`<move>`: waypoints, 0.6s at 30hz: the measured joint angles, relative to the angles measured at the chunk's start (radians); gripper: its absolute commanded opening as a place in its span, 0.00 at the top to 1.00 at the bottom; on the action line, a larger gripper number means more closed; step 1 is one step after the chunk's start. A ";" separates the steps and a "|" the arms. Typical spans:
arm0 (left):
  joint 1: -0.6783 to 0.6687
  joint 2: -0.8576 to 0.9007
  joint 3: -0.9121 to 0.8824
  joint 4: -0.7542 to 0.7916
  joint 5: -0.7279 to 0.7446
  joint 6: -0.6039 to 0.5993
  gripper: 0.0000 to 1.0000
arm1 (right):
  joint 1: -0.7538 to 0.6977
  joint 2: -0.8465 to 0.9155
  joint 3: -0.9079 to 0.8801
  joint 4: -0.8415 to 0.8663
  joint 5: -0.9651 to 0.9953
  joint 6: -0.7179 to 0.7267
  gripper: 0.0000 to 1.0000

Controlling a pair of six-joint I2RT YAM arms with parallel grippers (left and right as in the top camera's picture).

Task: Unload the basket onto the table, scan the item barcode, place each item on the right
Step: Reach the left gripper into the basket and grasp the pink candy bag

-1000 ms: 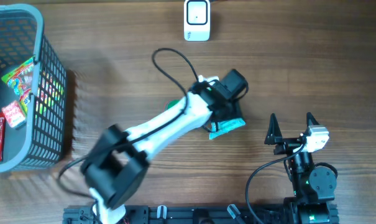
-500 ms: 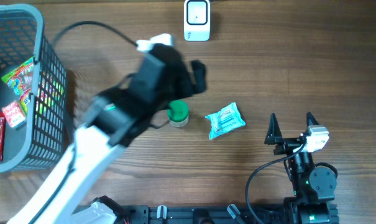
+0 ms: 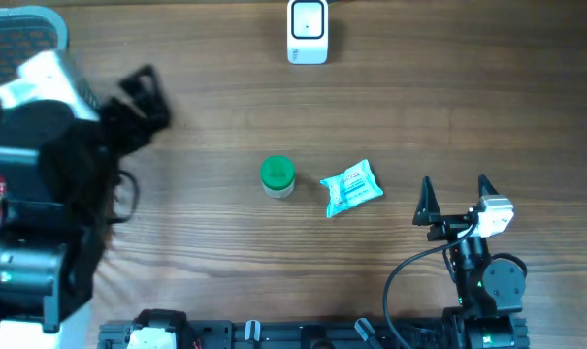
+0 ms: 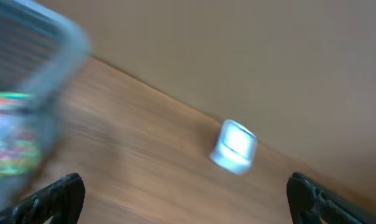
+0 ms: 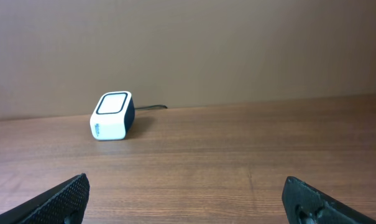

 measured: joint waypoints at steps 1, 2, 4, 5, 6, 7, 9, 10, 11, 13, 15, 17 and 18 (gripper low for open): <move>0.047 0.000 0.000 0.002 -0.018 0.001 0.00 | 0.000 0.000 0.000 0.000 0.000 0.000 0.00; 0.109 0.003 0.000 0.005 -0.036 0.003 0.00 | 0.000 0.000 0.000 0.000 0.000 0.000 0.00; 0.206 0.008 0.000 0.006 -0.057 -0.010 0.00 | 0.000 0.000 0.000 0.000 0.000 0.000 0.00; 0.312 0.022 0.000 0.005 -0.066 -0.021 0.00 | 0.000 0.000 0.000 0.000 0.000 0.000 0.00; 0.362 0.032 0.000 0.004 -0.066 -0.033 0.00 | 0.000 0.000 0.000 0.000 0.000 0.000 0.00; 0.412 0.043 0.001 -0.001 -0.059 -0.043 0.00 | 0.000 0.000 0.000 0.000 0.000 0.000 0.00; 0.539 0.087 0.001 -0.018 -0.039 -0.074 0.00 | 0.000 0.000 0.000 0.000 0.000 0.000 0.00; 0.591 0.118 0.001 -0.028 -0.025 -0.092 0.00 | 0.000 0.000 0.000 0.000 0.000 0.000 0.00; 0.626 0.142 0.002 -0.037 -0.012 -0.100 0.00 | 0.000 0.000 0.000 0.000 0.000 0.000 0.00; 0.692 0.209 0.003 -0.058 0.032 -0.123 0.00 | 0.000 0.000 0.000 0.000 0.000 0.000 0.00; 0.744 0.285 0.003 -0.071 0.074 -0.139 0.00 | 0.000 0.000 0.000 0.000 0.000 0.000 0.00; 0.779 0.369 0.003 -0.083 0.108 -0.148 0.00 | 0.000 0.000 0.000 0.000 0.000 0.000 0.00; 0.792 0.420 0.003 -0.094 0.121 -0.152 0.00 | 0.000 0.000 0.000 0.000 0.000 0.000 0.00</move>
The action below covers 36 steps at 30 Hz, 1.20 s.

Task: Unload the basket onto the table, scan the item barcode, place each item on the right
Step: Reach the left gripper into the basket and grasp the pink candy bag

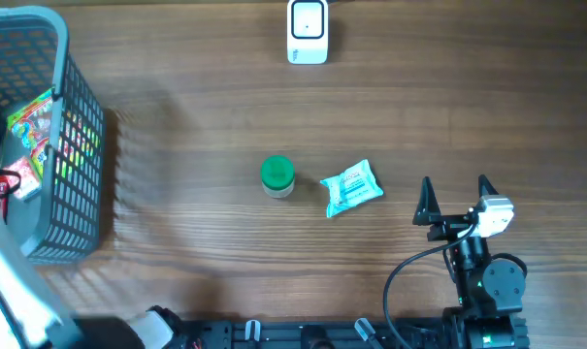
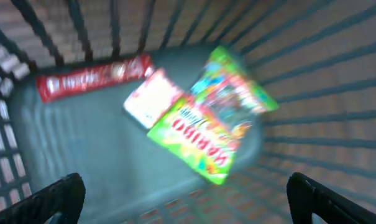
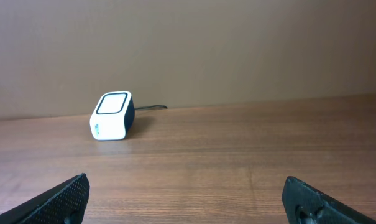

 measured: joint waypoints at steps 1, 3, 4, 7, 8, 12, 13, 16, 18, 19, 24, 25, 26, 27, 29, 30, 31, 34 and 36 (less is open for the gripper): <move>0.013 0.067 0.000 -0.016 0.013 -0.005 0.00 | 0.000 0.000 0.000 0.000 0.000 0.000 0.00; 0.020 0.148 0.000 -0.025 0.016 -0.008 0.00 | 0.000 0.000 0.000 0.000 0.000 0.000 0.00; 0.021 0.178 0.000 -0.025 0.015 -0.008 0.00 | 0.000 0.000 0.000 0.000 0.000 0.000 0.00; 0.023 0.276 0.000 -0.023 -0.005 -0.008 0.00 | 0.000 0.000 0.000 0.000 0.000 0.000 0.00; 0.023 0.294 0.000 -0.017 -0.018 -0.007 0.00 | 0.000 0.000 0.000 0.000 0.000 0.000 0.00; 0.024 0.344 0.000 0.027 -0.109 0.017 0.00 | 0.000 0.000 0.000 0.000 0.000 0.000 0.00; 0.024 0.349 0.000 0.050 -0.126 0.032 0.00 | 0.000 0.000 0.000 0.000 0.000 0.000 0.00; 0.024 0.363 0.000 0.098 -0.154 0.068 0.00 | 0.000 0.000 0.000 0.000 0.000 0.000 0.00; 0.024 0.376 0.000 0.118 -0.166 0.086 0.00 | 0.000 0.000 0.000 0.000 0.000 0.000 0.00; 0.024 0.384 0.000 0.125 -0.170 0.093 0.00 | 0.000 0.000 0.000 0.000 0.000 0.000 0.00; 0.024 0.431 0.000 0.172 -0.180 0.119 0.00 | 0.000 0.000 0.000 0.000 0.000 0.000 0.00; 0.024 0.440 0.000 0.176 -0.180 0.122 0.00 | 0.000 0.000 0.000 0.000 0.000 0.000 0.01; 0.024 0.450 0.000 0.182 -0.180 0.122 0.00 | 0.000 0.000 0.000 0.000 0.000 0.000 0.00; 0.024 0.462 0.000 0.190 -0.180 0.123 0.00 | 0.000 0.000 0.000 0.000 0.000 0.000 0.00; 0.024 0.485 0.000 0.203 -0.179 0.127 0.00 | 0.000 0.000 0.000 0.000 0.000 0.000 0.00; 0.024 0.496 0.000 0.214 -0.180 0.129 0.00 | 0.000 0.000 0.000 0.000 0.000 0.000 0.00; 0.023 0.508 0.000 0.222 -0.180 0.129 0.00 | 0.000 0.000 0.000 0.000 0.000 0.000 0.00; 0.018 0.538 0.000 0.239 -0.180 0.130 0.00 | 0.000 0.000 0.000 0.000 0.000 0.000 0.00; 0.010 0.555 0.000 0.246 -0.180 0.130 0.00 | 0.000 0.000 0.000 0.000 0.000 0.000 0.00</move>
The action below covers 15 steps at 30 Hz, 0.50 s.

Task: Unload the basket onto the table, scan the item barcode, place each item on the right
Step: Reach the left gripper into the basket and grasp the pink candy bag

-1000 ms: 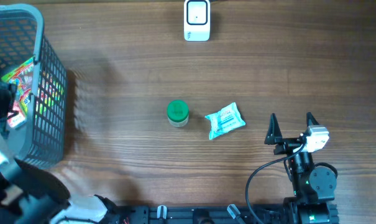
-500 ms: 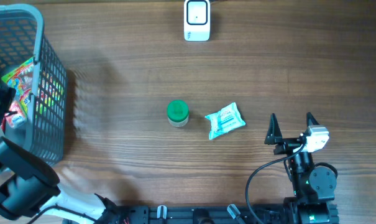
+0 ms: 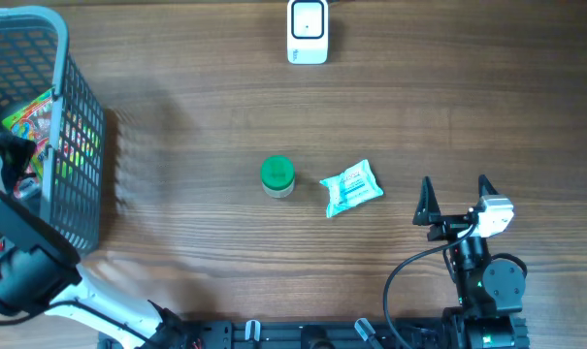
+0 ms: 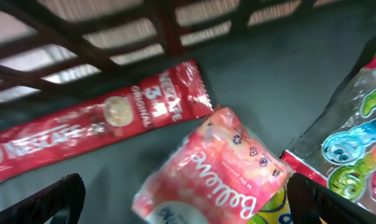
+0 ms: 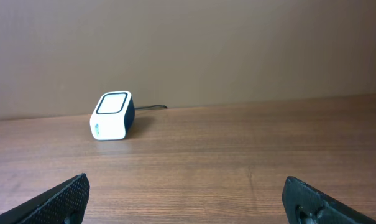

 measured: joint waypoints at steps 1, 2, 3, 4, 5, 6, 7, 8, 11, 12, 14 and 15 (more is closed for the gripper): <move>-0.004 0.007 0.000 0.000 0.000 0.000 0.00 | 0.000 0.000 0.000 0.000 0.000 0.000 0.00; -0.010 0.016 0.000 0.001 0.000 0.000 0.00 | 0.000 0.000 0.000 0.000 0.000 0.000 0.00; -0.014 0.026 0.000 0.001 0.000 0.000 0.03 | 0.000 0.000 0.000 0.000 0.000 0.000 0.00; -0.019 0.034 0.000 0.002 0.000 0.000 0.07 | 0.000 0.000 0.000 0.000 0.000 0.000 0.00; -0.022 0.045 0.000 0.001 0.000 0.000 0.16 | 0.000 0.000 0.000 0.000 0.000 0.000 0.00; -0.024 0.053 0.000 0.002 -0.001 -0.001 0.21 | 0.000 0.000 0.000 0.000 0.000 0.000 0.00; -0.025 0.058 0.002 0.000 -0.001 -0.003 0.25 | 0.000 0.000 0.000 0.000 0.000 0.000 0.00; -0.024 0.063 0.005 -0.008 -0.001 -0.004 0.29 | 0.000 0.000 0.000 0.000 0.000 0.000 0.00; -0.024 0.069 0.010 -0.027 0.000 -0.003 0.51 | 0.000 0.000 0.000 0.000 0.000 0.000 0.00; -0.025 0.069 0.011 -0.036 -0.001 0.003 0.58 | 0.000 0.000 0.000 0.000 0.000 0.000 0.00; -0.026 0.069 0.012 -0.050 -0.004 0.006 0.64 | 0.000 0.000 0.000 0.000 0.000 0.000 0.00; -0.026 0.069 0.012 -0.057 -0.008 0.005 0.64 | 0.000 0.000 0.000 0.000 0.000 0.000 0.00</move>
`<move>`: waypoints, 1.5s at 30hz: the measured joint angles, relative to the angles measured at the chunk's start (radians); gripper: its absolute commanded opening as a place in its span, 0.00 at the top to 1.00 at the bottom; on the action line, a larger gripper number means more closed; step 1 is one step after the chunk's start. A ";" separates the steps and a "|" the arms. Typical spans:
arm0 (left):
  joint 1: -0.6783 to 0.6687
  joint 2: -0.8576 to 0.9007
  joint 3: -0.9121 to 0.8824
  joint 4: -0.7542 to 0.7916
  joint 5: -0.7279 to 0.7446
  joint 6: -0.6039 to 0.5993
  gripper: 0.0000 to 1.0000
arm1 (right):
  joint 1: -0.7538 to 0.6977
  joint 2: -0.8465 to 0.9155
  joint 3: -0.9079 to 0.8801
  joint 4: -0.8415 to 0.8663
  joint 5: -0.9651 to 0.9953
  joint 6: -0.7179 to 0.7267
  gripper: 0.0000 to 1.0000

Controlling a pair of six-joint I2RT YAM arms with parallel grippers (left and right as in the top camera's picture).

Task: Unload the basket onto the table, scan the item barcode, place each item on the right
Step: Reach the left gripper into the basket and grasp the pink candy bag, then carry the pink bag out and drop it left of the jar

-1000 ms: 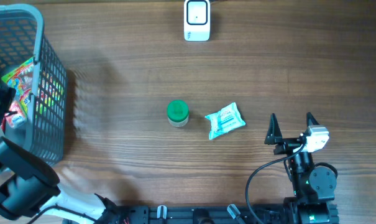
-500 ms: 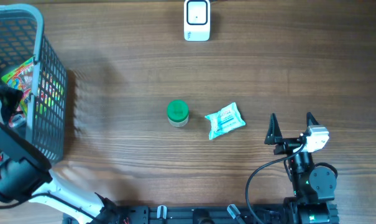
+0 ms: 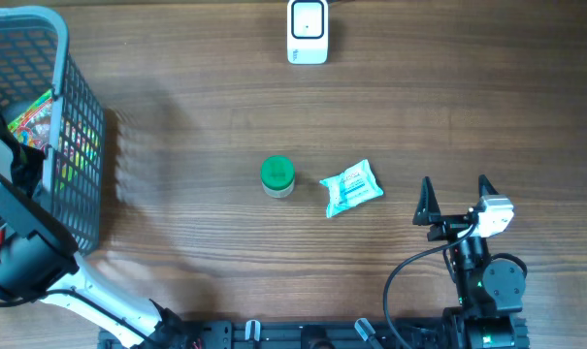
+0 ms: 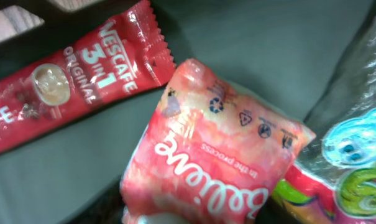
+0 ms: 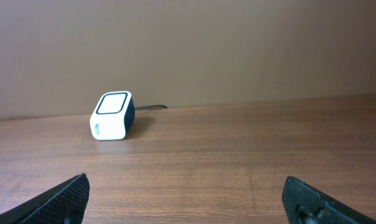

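Observation:
Close up in the left wrist view, a pink "Bellieve" packet (image 4: 215, 155) lies on the basket floor. My left gripper (image 4: 194, 214) is low over it, dark fingers pressed against its two sides at the bottom edge. Beside it lie a red Nescafe stick (image 4: 69, 74) and a colourful gummy bag (image 4: 355, 155). The white barcode scanner (image 3: 308, 32) stands at the table's far edge, also seen as the scanner (image 5: 113, 116). My right gripper (image 3: 456, 199) rests open near the front right, nothing between its fingers (image 5: 66, 198).
The grey mesh basket (image 3: 80, 145) stands at the far left with my left arm (image 3: 16, 242) reaching into it. A green-lidded jar (image 3: 277, 175) and a blue wipes packet (image 3: 352, 187) lie mid-table, left of my right gripper.
My left gripper has come down closer to the pink packet, and its fingers now sit against the packet's sides instead of wide apart. The right arm has not moved.
My left gripper was open above the table beside the basket. Then it looked down into the basket at the packets. Then it hung open just over the pink packet and red stick, and now it has closed in on the pink packet. The right gripper stayed still and open.

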 measured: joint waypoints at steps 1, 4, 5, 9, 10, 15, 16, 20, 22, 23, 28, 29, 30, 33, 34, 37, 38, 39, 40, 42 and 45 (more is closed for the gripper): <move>0.000 0.000 0.000 -0.008 -0.007 0.006 0.64 | 0.000 0.000 0.000 0.000 0.000 0.000 0.00; 0.000 -0.001 0.002 -0.029 -0.019 0.005 0.62 | 0.000 0.000 0.000 0.000 0.000 0.000 0.00; 0.000 -0.002 0.002 -0.034 -0.022 0.005 0.61 | 0.000 0.000 0.000 0.000 0.000 0.000 0.00; 0.000 -0.030 -0.001 -0.081 -0.026 0.005 0.60 | 0.000 0.000 0.000 0.000 0.000 0.000 0.00; 0.000 -0.049 -0.002 -0.088 -0.026 0.005 0.60 | 0.000 0.000 0.000 0.000 0.000 0.000 0.00; 0.000 -0.240 -0.003 -0.111 -0.013 0.005 0.58 | 0.000 0.000 0.000 0.000 0.000 0.000 0.00; 0.000 -0.288 -0.003 -0.111 -0.005 0.005 0.57 | 0.000 0.000 0.000 0.000 0.000 0.000 0.00; 0.000 -0.554 -0.002 -0.132 0.071 -0.048 0.57 | 0.000 0.000 0.000 0.000 0.000 0.000 0.00; -0.001 -0.648 -0.002 -0.135 0.135 -0.084 0.57 | 0.000 0.000 0.000 0.000 0.000 0.000 0.00; -0.006 -0.700 -0.002 -0.135 0.180 -0.107 0.57 | 0.000 0.000 0.000 0.000 0.000 0.000 0.00; -0.131 -0.875 -0.002 -0.177 0.362 -0.171 0.59 | 0.000 0.000 0.000 0.000 0.000 0.000 0.00; -0.174 -0.892 -0.002 -0.200 0.380 -0.175 0.59 | 0.000 0.000 0.000 0.000 0.000 0.000 0.00; -0.243 -0.908 -0.002 -0.229 0.404 -0.182 0.59 | 0.000 0.000 0.000 0.000 0.000 0.000 0.00; -0.443 -0.917 -0.002 -0.280 0.420 -0.203 0.59 | 0.000 0.000 0.000 0.000 0.000 0.000 0.00; -0.509 -0.912 -0.002 -0.286 0.411 -0.214 0.59 | 0.000 0.000 0.000 0.000 0.000 0.000 0.00; -0.704 -0.890 -0.016 -0.288 0.336 -0.282 0.58 | 0.000 0.000 0.000 0.000 0.000 0.000 0.00; -0.783 -0.877 -0.032 -0.287 0.287 -0.323 0.56 | 0.000 0.000 0.000 0.000 0.000 0.000 0.00; -0.826 -0.868 -0.044 -0.289 0.251 -0.348 0.55 | 0.000 0.000 0.000 0.000 0.000 0.000 0.01; -0.891 -0.851 -0.065 -0.287 0.195 -0.398 0.54 | 0.000 0.000 0.000 0.000 0.000 0.000 0.00; -0.986 -0.813 -0.110 -0.286 0.101 -0.486 0.51 | 0.000 0.000 0.000 0.000 0.000 0.000 0.00; -1.090 -0.736 -0.193 -0.283 -0.007 -0.626 0.53 | 0.000 0.000 0.000 0.000 0.000 0.000 0.00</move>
